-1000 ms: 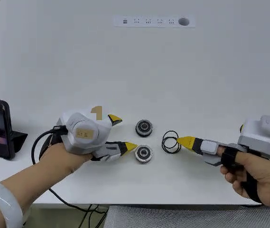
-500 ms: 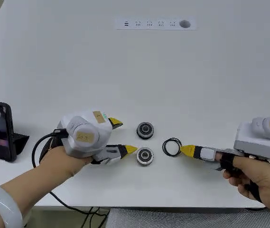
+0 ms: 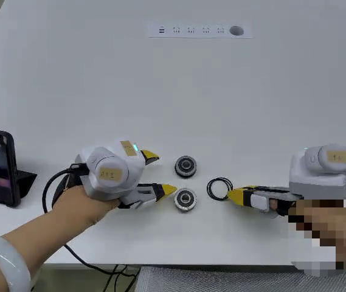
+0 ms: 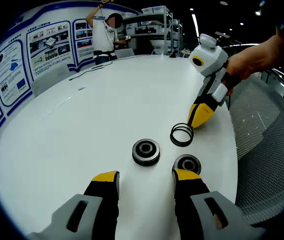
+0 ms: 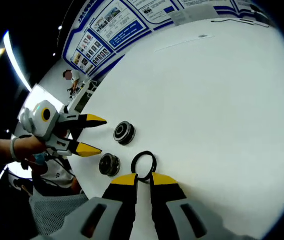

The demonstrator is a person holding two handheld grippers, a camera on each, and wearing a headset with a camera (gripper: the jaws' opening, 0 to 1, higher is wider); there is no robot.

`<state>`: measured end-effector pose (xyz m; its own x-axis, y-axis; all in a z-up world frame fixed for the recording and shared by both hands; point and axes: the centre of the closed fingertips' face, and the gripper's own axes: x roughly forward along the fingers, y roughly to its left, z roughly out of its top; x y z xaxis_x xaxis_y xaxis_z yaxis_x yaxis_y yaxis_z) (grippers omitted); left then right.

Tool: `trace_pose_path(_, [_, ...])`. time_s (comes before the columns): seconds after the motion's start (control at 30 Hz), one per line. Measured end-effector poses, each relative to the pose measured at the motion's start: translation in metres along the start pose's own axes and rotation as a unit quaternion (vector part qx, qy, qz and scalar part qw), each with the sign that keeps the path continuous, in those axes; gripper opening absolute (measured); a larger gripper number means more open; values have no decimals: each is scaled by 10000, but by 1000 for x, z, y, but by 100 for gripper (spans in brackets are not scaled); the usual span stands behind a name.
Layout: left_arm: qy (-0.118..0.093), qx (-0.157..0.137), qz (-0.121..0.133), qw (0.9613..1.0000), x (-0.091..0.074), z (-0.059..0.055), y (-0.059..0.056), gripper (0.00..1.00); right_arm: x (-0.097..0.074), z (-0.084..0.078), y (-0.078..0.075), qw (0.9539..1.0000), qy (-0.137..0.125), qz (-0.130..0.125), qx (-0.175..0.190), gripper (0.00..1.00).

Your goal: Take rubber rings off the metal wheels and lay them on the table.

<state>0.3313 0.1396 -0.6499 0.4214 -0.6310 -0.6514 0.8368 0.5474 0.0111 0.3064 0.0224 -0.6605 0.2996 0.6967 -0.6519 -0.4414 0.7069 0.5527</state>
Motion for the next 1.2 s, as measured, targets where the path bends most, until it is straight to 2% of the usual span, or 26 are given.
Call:
trace_pose_path(0.07, [-12, -5, 3, 10000, 0, 1, 0, 44, -1, 1, -1, 10000, -31, -4, 5, 16])
trace_pose_path(0.2, [-46, 12, -1, 10000, 0, 6, -1, 44, -4, 1, -4, 9999, 21, -54, -112, 18])
trace_pose_path(0.27, [-73, 8, -9, 10000, 0, 8, -1, 43, -5, 0, -1, 9988, 97, 10, -485, 18])
trace_pose_path(0.37, [-91, 22, -24, 10000, 2, 10, -2, 43, -6, 2, 0, 9976, 127, -98, -680, 19])
trace_pose_path(0.5, [-126, 54, -61, 9999, 4, 15, -4, 39, -3, 9, 1, 9986, 2, -47, -535, 19])
trace_pose_path(0.73, [-137, 108, -77, 9998, 9, 21, -4, 37, 5, 20, 7, 9989, -105, 44, -465, 17])
trace_pose_path(1.03, [-146, 209, -78, 9996, 13, 27, -3, 26, 14, 30, 16, 9990, -235, 185, -320, 15])
trace_pose_path(1.2, [-107, 259, -93, 9996, 19, 29, -4, 25, 17, 32, 23, 9990, -271, 226, -280, 14])
